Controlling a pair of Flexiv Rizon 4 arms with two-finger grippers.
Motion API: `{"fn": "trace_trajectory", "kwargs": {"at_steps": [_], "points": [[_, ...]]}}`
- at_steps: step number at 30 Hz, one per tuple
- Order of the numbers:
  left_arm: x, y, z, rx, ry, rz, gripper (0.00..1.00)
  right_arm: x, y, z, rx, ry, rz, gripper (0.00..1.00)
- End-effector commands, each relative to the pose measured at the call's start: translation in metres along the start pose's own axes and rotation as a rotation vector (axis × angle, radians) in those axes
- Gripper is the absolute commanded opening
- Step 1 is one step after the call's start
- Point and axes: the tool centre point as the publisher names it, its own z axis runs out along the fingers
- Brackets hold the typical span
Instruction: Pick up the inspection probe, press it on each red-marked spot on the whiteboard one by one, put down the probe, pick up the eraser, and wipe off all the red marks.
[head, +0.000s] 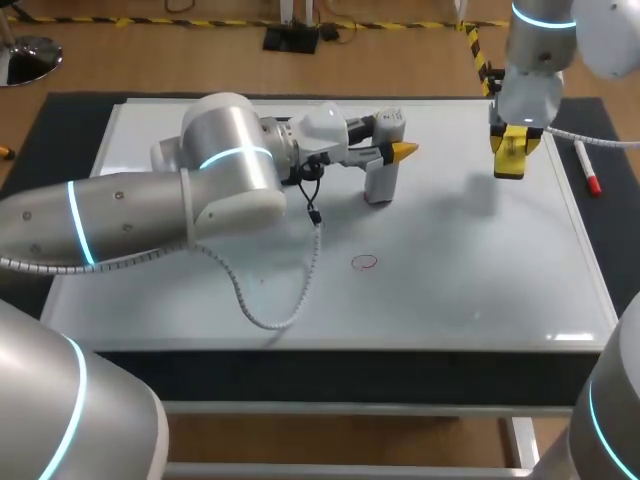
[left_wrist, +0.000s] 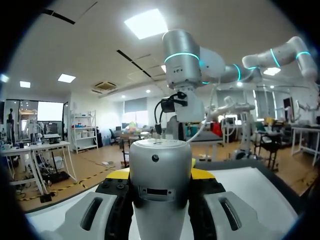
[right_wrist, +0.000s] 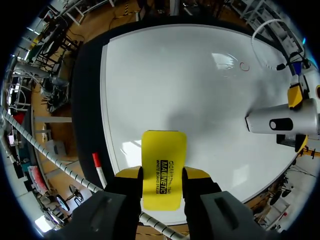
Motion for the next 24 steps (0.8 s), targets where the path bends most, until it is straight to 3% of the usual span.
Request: {"fn": "trace_trajectory", "kwargs": {"at_steps": [1,11,24], "points": [[-0.001,-0.002,0.001,-0.001,-0.001,0.002,0.0,0.001,-0.001,-0.001,0.001,0.002,-0.002,0.0],[0.001,-0.021,-0.016,0.017,-0.022,0.004,0.0,0.001,-0.001,-0.001,0.001,0.002,-0.002,0.0],[0.018,-0.041,-0.086,0.039,-0.099,0.01,0.0,0.001,-0.001,-0.001,0.001,0.002,-0.002,0.0]]}}
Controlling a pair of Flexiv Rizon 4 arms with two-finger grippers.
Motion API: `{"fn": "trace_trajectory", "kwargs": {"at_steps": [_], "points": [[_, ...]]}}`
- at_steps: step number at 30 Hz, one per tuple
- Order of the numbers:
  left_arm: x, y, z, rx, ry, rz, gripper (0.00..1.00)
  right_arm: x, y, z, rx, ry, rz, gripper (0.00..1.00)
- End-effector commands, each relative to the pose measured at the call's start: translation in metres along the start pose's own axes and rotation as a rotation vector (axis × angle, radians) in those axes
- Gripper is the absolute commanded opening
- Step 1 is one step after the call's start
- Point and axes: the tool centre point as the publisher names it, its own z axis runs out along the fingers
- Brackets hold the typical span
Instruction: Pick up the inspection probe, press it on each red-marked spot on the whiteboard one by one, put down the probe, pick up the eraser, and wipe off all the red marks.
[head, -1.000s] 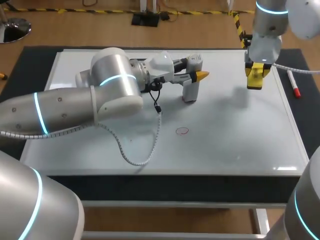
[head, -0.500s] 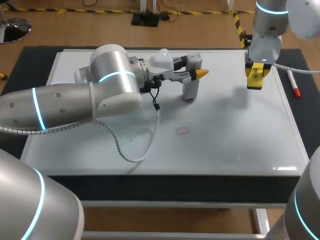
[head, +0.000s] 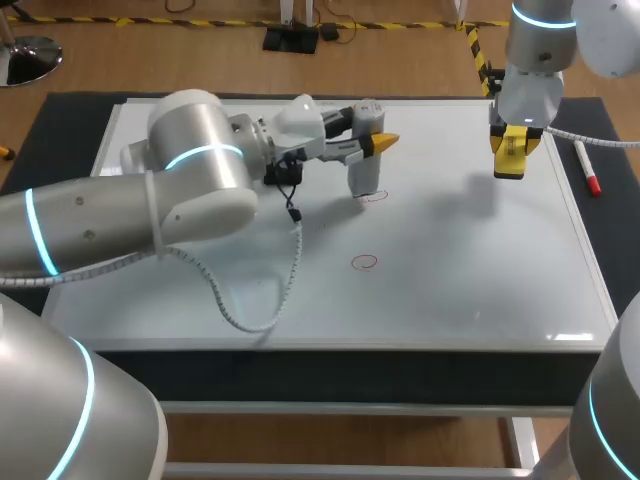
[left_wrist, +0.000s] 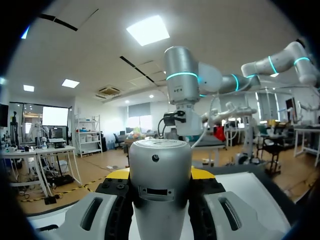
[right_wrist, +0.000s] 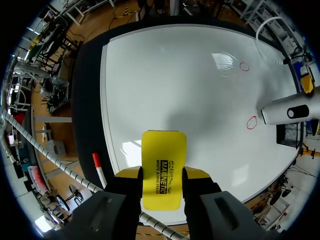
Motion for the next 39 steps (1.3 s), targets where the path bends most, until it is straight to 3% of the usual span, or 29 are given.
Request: {"fn": "trace_trajectory", "kwargs": {"at_steps": [1,8,19,29,39], "points": [[0.018,-0.011,-0.045,0.002,-0.066,0.0,0.0,0.001,-0.001,-0.001,0.001,0.002,-0.002,0.0],[0.037,-0.021,-0.09,-0.013,-0.125,0.021,0.0,0.001,-0.001,-0.001,0.001,0.002,-0.002,0.0],[0.045,-0.014,-0.165,-0.017,-0.216,-0.01,0.0,0.001,-0.001,-0.001,0.001,0.002,-0.002,0.0],[0.035,-0.022,-0.226,0.001,-0.254,0.014,0.0,0.001,-0.001,-0.001,0.001,0.002,-0.002,0.0],[0.012,-0.018,-0.269,0.003,-0.221,0.016,0.0,0.001,-0.001,-0.001,0.001,0.002,-0.002,0.0]]}}
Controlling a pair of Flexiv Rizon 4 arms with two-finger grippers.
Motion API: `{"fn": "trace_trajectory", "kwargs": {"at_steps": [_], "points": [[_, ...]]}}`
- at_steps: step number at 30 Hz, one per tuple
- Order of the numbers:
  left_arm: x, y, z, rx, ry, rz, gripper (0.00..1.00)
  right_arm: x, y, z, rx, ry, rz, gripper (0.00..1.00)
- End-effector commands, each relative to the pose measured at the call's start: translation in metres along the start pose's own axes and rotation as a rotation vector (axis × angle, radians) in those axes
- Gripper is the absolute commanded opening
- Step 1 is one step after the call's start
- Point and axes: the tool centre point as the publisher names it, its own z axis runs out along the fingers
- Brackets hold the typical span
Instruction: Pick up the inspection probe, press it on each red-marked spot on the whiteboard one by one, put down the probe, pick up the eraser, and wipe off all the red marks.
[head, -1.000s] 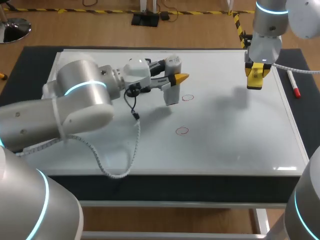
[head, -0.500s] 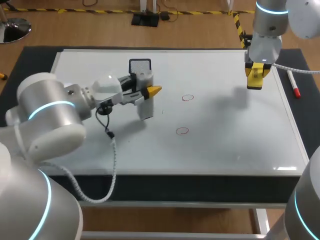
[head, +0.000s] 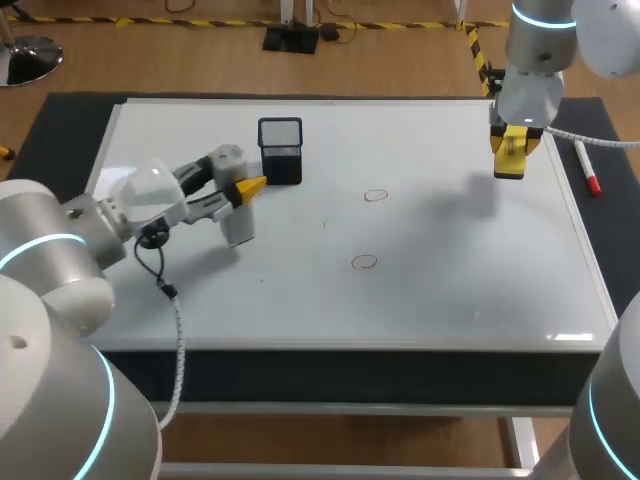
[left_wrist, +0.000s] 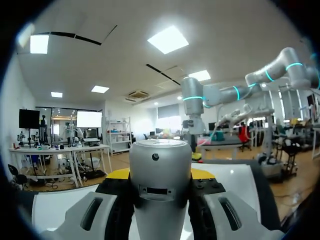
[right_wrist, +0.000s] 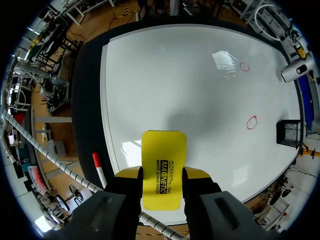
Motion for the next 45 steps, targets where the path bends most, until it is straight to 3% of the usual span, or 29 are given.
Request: {"fn": "trace_trajectory", "kwargs": {"at_steps": [1,7,17,23,34,45], "points": [[-0.014,0.001,-0.039,-0.003,0.064,-0.005,0.0,0.001,-0.001,-0.001,0.001,0.002,-0.002,0.0],[-0.03,0.009,-0.043,0.01,0.109,-0.03,0.0,0.001,-0.001,-0.001,0.001,0.002,-0.002,0.0],[-0.058,0.002,-0.042,0.03,0.18,-0.021,0.0,0.001,-0.001,-0.001,0.001,0.002,-0.002,0.0],[-0.058,0.002,-0.042,0.03,0.18,-0.021,0.0,-0.002,0.0,-0.001,0.007,0.019,-0.016,0.0],[-0.058,0.002,-0.042,0.03,0.18,-0.021,0.0,-0.08,0.019,-0.01,0.041,0.038,-0.219,0.0],[-0.058,0.002,-0.042,0.03,0.18,-0.021,0.0,-0.166,0.043,-0.012,0.052,-0.003,-0.304,0.0]]}}
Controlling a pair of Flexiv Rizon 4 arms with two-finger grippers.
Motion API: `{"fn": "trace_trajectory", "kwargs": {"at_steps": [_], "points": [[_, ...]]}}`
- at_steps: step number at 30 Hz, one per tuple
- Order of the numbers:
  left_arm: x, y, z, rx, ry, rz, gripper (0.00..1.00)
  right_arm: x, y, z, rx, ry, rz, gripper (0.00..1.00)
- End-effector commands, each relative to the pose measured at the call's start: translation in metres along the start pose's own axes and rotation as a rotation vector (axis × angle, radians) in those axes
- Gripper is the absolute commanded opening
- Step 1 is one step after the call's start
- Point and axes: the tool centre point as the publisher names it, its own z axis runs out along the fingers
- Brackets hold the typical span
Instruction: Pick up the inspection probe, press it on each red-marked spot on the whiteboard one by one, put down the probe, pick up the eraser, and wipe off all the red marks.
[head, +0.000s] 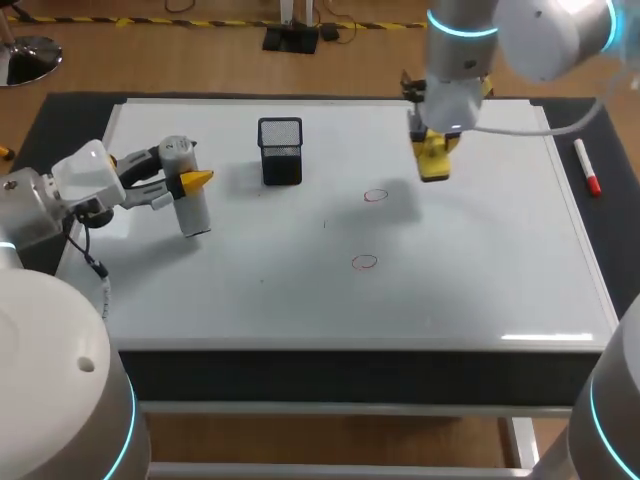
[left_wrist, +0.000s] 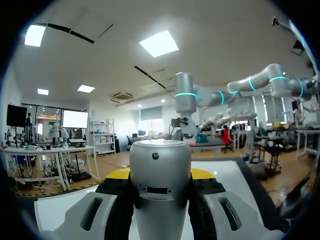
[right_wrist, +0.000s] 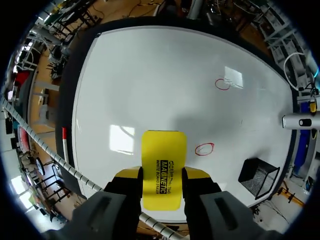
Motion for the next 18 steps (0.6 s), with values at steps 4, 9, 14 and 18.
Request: {"fn": "trace_trajectory", "kwargs": {"at_steps": [4,9,14,18], "points": [[-0.001,0.0,0.0,0.001,0.002,0.0,0.0,-0.048,-0.006,0.013,-0.03,0.03,-0.021,0.0],[-0.001,0.0,0.0,0.001,0.002,0.0,0.0,-0.074,-0.002,0.019,-0.039,-0.001,-0.018,0.0],[-0.001,0.0,0.0,0.001,0.002,0.0,0.0,-0.094,0.003,0.031,-0.074,-0.013,-0.052,0.0],[-0.001,0.0,0.0,0.001,0.002,0.0,0.0,-0.104,0.007,0.038,-0.085,0.002,-0.064,0.0]]}}
